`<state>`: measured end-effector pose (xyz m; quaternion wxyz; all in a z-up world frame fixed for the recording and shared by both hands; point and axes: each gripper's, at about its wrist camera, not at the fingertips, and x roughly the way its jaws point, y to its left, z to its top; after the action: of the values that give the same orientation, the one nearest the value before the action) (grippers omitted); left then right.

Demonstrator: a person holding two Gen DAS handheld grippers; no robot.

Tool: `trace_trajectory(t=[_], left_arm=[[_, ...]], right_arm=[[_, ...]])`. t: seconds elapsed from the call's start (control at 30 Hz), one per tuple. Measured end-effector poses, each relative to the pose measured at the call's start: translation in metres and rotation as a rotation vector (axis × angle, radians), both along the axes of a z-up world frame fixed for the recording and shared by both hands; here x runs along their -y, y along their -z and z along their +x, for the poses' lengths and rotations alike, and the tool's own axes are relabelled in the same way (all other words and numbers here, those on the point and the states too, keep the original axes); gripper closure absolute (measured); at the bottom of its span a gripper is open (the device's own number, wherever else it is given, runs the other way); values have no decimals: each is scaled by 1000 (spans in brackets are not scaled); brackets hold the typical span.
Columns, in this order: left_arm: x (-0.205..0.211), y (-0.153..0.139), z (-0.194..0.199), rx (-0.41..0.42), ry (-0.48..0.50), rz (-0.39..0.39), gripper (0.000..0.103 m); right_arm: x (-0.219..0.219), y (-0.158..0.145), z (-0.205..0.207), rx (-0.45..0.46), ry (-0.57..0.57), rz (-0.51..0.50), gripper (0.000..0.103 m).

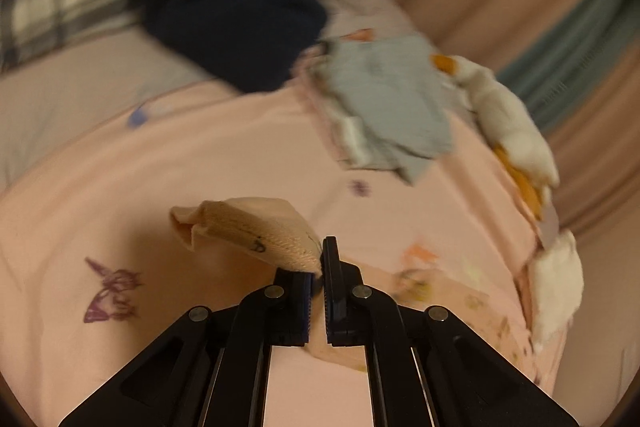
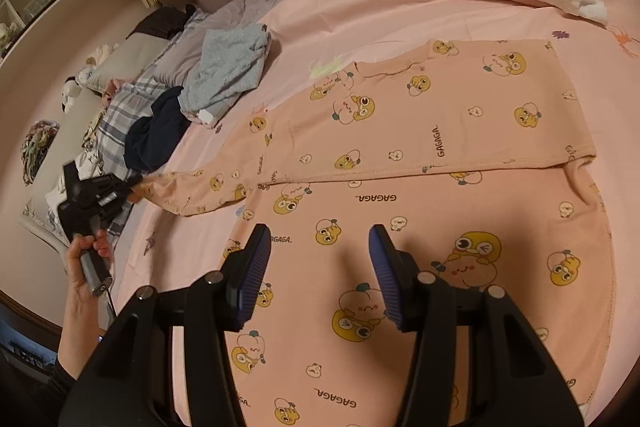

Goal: Fold small clothes
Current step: 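Grasp the other sleeve cuff with the left gripper and lift it, then fold the held sleeve across the shirt body and release with the left gripper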

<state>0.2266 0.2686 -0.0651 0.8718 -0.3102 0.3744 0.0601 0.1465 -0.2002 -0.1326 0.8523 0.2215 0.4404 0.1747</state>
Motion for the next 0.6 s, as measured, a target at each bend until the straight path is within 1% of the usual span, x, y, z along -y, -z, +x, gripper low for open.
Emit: trace_trajectory(t=[0.13,0.2,0.3,0.37,0.4,0.47,0.5,0.6], left_arm=[[44,-33,1,59,93,50,100],[78,-47,4,79,160,81,100],[125,-55,12,87,248,113,100],[158,-55,17,82,307,137,100],[183,-54,21,77,348,161,100],[214,-49,23,66,402,195,100],[238,-41,25,49,439,222,100],[279,-17,28,-6,515,254,100]], right_arm=[[11,1,-6,0,18,15,51],[18,1,-10,4,31,24,51],[32,2,-15,5,60,47,51],[43,4,-18,7,81,58,51],[49,5,-19,6,92,62,51],[58,7,-22,3,111,70,51],[62,9,-23,1,120,73,51],[75,14,-27,-8,147,83,51]])
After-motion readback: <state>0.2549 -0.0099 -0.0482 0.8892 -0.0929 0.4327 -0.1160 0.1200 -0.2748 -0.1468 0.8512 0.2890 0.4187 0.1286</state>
